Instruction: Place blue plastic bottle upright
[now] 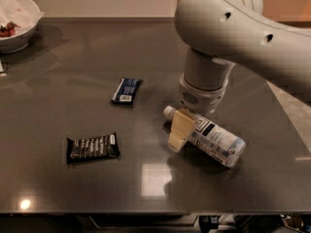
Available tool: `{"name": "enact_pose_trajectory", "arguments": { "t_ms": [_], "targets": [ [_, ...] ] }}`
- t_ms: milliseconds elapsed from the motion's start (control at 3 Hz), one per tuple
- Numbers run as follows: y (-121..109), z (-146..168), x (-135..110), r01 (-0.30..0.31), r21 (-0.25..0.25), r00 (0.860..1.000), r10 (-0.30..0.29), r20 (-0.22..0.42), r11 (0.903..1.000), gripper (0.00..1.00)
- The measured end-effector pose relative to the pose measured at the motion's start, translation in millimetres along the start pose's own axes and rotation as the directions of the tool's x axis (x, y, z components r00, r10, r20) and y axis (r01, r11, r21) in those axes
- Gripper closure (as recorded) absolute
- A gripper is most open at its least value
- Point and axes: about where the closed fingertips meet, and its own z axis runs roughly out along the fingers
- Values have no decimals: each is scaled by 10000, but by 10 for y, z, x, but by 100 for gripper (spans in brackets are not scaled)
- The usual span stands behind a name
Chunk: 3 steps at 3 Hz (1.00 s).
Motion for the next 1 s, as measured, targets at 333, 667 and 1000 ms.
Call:
{"name": "enact_pose_trajectory", "arguments": {
  "t_ms": [333,667,1000],
  "targets": [
    [-24,17,-9,-65,-39,10000,65,-55,10000,41],
    [-25,15,-10,97,-120,9999,-98,-56,9999,63],
    [-56,-145,-59,614,-62,9972,-611,438,9981,88]
  ]
}}
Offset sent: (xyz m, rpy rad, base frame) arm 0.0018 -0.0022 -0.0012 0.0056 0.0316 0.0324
